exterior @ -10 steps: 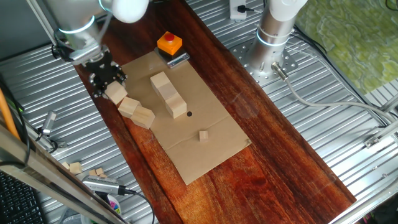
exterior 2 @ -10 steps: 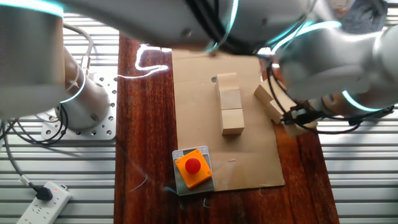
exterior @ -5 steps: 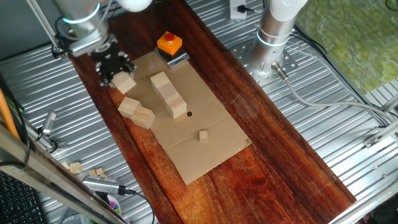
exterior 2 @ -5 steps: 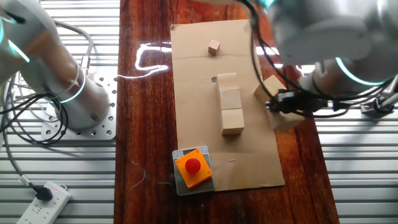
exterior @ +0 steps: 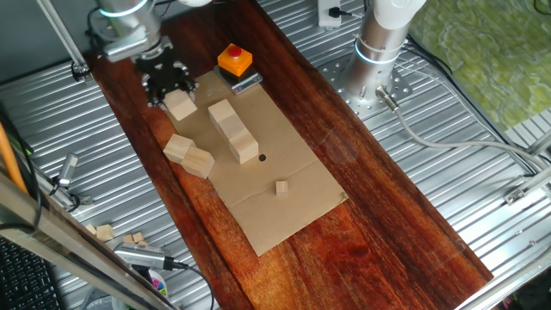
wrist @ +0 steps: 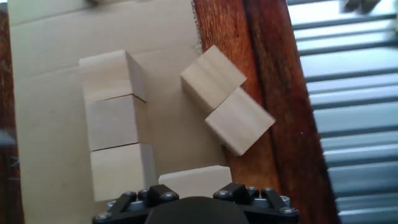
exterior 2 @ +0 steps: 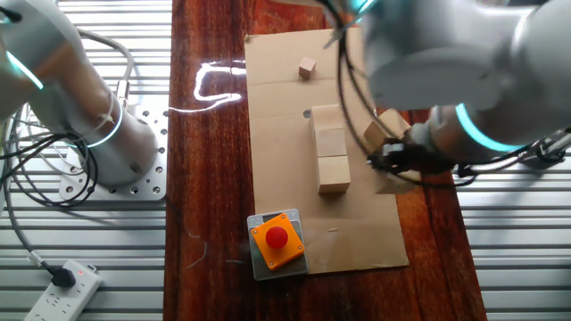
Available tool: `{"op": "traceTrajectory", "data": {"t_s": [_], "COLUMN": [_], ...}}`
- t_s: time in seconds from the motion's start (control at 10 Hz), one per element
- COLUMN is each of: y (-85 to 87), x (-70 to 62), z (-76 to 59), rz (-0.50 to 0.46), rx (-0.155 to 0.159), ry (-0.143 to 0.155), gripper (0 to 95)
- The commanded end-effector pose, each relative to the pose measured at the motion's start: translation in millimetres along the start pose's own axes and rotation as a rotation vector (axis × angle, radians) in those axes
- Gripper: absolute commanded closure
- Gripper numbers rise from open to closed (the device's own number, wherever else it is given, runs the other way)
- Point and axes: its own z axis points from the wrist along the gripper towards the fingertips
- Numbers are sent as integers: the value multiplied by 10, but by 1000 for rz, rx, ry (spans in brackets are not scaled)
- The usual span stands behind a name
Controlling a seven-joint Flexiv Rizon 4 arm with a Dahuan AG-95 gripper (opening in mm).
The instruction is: Stack the blocks into a pyramid shape
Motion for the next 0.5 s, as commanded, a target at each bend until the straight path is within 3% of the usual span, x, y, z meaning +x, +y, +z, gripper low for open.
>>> {"op": "traceTrajectory", "data": {"t_s": [0.1, 0.2, 0.5], "y": [189, 312, 468], "x": [-3, -19, -36], "z": [33, 56, 69], "rz": [57, 86, 114], "rx": [27, 40, 50], "ry": [12, 15, 18], "gripper": [950, 950, 950]}}
